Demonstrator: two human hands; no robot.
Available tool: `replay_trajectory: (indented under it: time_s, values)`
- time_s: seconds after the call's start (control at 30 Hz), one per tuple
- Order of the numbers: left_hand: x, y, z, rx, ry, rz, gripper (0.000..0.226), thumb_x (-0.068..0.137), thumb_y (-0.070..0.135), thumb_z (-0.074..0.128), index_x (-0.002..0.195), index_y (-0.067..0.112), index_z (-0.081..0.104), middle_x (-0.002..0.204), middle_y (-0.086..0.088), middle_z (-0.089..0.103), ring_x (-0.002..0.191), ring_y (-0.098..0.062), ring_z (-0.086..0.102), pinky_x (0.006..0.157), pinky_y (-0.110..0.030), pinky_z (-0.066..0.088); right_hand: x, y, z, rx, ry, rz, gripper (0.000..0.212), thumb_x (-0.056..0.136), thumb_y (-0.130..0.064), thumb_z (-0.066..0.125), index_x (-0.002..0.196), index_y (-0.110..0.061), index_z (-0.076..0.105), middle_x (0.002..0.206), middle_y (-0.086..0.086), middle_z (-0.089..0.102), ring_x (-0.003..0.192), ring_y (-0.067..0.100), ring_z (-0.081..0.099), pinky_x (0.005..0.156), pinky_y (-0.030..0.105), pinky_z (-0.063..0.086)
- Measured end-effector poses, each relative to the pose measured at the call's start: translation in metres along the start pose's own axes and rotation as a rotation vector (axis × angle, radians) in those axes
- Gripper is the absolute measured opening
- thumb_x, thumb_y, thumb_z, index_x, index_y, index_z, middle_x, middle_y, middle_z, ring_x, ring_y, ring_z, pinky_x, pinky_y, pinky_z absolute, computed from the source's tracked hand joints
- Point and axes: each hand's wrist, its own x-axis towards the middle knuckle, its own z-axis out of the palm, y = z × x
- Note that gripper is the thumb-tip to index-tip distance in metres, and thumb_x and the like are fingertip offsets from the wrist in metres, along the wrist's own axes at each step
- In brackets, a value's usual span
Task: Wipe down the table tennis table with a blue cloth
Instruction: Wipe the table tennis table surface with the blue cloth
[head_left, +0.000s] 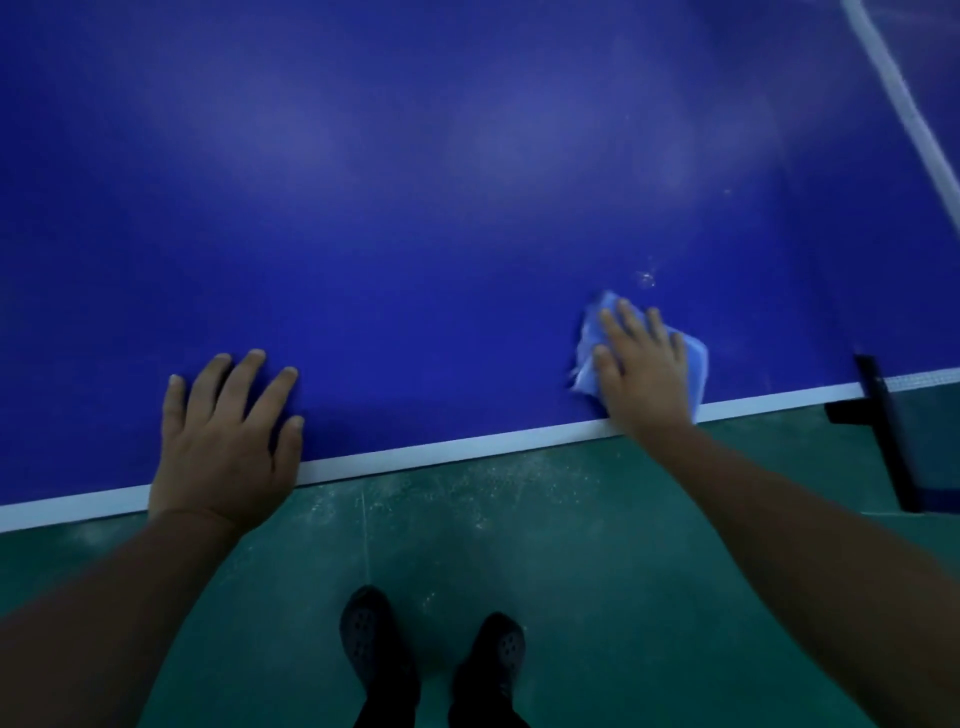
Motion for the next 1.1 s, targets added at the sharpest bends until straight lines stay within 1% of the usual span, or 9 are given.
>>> replay_trajectory:
  time_s: [0.07, 0.13, 0.27, 0.43, 0.5, 0.6, 0.7, 0.87, 1.1]
  values:
    - [0.0, 0.002, -0.002, 0.01, -0.021, -0.004, 0.063, 0.095, 0.043, 0.027, 0.142, 0.009, 0.051, 0.15, -0.021, 0.043, 0.14, -0.042, 0.031, 0.115, -0.064, 0.014, 0.013, 0.003, -0.002, 0.059, 0.04, 0.226, 0.054, 0.105, -0.044, 0.03, 0.157, -0.028, 0.028, 0.166, -0.007, 0.02, 0.153, 0.028, 0.011, 0.121, 0.054, 0.01]
    - [-0.002, 0.004, -0.005, 0.011, -0.017, -0.01, 0.063, 0.095, 0.042, 0.027, 0.14, 0.006, 0.052, 0.148, -0.022, 0.043, 0.14, -0.043, 0.033, 0.115, -0.065, 0.016, 0.009, -0.023, 0.005, 0.091, 0.058, 0.279, 0.054, 0.104, -0.043, 0.032, 0.157, -0.031, 0.027, 0.166, -0.008, 0.018, 0.153, 0.029, 0.011, 0.121, 0.055, 0.008]
    - [-0.003, 0.028, -0.003, -0.049, 0.032, 0.019, 0.061, 0.094, 0.039, 0.03, 0.137, 0.002, 0.054, 0.147, -0.02, 0.047, 0.138, -0.04, 0.038, 0.115, -0.063, 0.016, -0.035, -0.031, 0.014, -0.06, -0.114, -0.263, 0.055, 0.105, -0.051, 0.017, 0.155, -0.033, 0.028, 0.164, -0.01, 0.022, 0.153, 0.027, 0.011, 0.121, 0.052, 0.01]
    - [0.018, 0.095, 0.005, -0.156, 0.027, 0.076, 0.058, 0.092, 0.037, 0.033, 0.132, 0.006, 0.059, 0.147, -0.014, 0.05, 0.138, -0.034, 0.042, 0.117, -0.06, 0.02, -0.004, 0.032, 0.0, -0.065, -0.096, -0.099, 0.063, 0.1, -0.057, 0.006, 0.158, -0.035, 0.016, 0.166, -0.011, 0.008, 0.154, 0.024, -0.003, 0.122, 0.044, -0.004]
    - [0.032, 0.119, 0.009, -0.191, 0.028, 0.08, 0.057, 0.092, 0.037, 0.033, 0.132, 0.007, 0.06, 0.147, -0.013, 0.05, 0.138, -0.033, 0.043, 0.116, -0.06, 0.021, -0.007, 0.031, 0.004, -0.088, -0.092, -0.173, 0.058, 0.103, -0.056, 0.006, 0.158, -0.036, 0.011, 0.166, -0.013, 0.005, 0.154, 0.021, -0.007, 0.122, 0.04, -0.011]
    - [0.06, 0.15, 0.016, -0.209, 0.014, 0.083, 0.056, 0.092, 0.037, 0.034, 0.132, 0.009, 0.06, 0.148, -0.012, 0.049, 0.139, -0.032, 0.041, 0.117, -0.06, 0.021, 0.009, 0.042, 0.004, -0.087, -0.132, -0.342, 0.054, 0.106, -0.051, 0.013, 0.157, -0.034, 0.019, 0.165, -0.016, 0.007, 0.155, 0.023, -0.001, 0.123, 0.045, -0.005]
    - [0.1, 0.173, 0.018, -0.226, 0.028, 0.043, 0.056, 0.091, 0.037, 0.033, 0.13, 0.009, 0.062, 0.146, -0.015, 0.05, 0.138, -0.033, 0.042, 0.117, -0.06, 0.022, 0.059, 0.052, -0.006, -0.072, -0.141, -0.437, 0.053, 0.107, -0.049, 0.015, 0.157, -0.034, 0.023, 0.164, -0.017, 0.007, 0.155, 0.022, 0.001, 0.123, 0.047, -0.002]
    - [0.181, 0.204, 0.018, -0.198, 0.066, -0.033, 0.056, 0.092, 0.037, 0.033, 0.131, 0.008, 0.061, 0.146, -0.015, 0.05, 0.139, -0.033, 0.042, 0.117, -0.06, 0.023, 0.157, 0.061, -0.02, -0.071, -0.184, -0.547, 0.053, 0.105, -0.05, 0.013, 0.156, -0.036, 0.015, 0.164, -0.018, 0.002, 0.154, 0.019, -0.006, 0.124, 0.048, -0.004]
    - [0.316, 0.235, 0.014, -0.205, 0.193, -0.121, 0.057, 0.09, 0.037, 0.034, 0.132, 0.008, 0.06, 0.147, -0.015, 0.048, 0.139, -0.035, 0.041, 0.118, -0.058, 0.018, 0.283, 0.058, -0.034, -0.064, -0.147, -0.678, 0.055, 0.105, -0.048, 0.015, 0.157, -0.033, 0.024, 0.166, -0.013, 0.014, 0.155, 0.022, -0.001, 0.123, 0.049, -0.004]
